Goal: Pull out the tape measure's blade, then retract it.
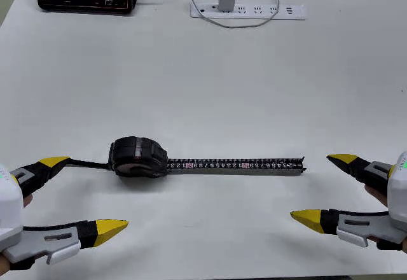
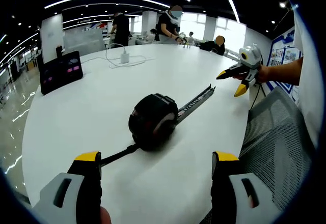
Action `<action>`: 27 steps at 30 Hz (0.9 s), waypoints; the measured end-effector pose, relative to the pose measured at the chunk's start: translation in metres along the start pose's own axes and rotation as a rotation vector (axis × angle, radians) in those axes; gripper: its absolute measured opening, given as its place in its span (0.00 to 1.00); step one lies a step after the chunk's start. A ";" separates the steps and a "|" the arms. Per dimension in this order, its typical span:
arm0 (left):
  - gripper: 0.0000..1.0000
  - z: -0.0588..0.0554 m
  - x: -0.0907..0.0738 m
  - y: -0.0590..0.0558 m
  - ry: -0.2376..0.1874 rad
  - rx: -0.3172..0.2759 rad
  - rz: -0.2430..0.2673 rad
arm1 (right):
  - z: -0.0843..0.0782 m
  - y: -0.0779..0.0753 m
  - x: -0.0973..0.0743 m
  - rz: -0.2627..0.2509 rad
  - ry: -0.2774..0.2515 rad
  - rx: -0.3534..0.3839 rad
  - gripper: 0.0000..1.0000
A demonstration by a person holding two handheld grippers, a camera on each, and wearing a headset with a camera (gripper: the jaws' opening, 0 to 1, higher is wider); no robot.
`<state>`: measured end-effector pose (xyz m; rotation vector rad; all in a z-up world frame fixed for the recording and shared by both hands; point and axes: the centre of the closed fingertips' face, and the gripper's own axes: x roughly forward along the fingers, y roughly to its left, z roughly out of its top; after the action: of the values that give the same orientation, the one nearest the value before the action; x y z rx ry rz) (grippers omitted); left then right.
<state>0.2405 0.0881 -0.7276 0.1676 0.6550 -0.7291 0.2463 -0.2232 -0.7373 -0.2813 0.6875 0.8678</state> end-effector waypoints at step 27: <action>0.91 -0.011 -0.013 -0.011 -0.030 -0.021 0.033 | -0.015 0.012 0.001 -0.012 -0.007 -0.005 0.82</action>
<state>0.2198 0.0913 -0.7274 0.1474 0.6297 -0.6919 0.2307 -0.2219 -0.7490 -0.2870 0.6768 0.8585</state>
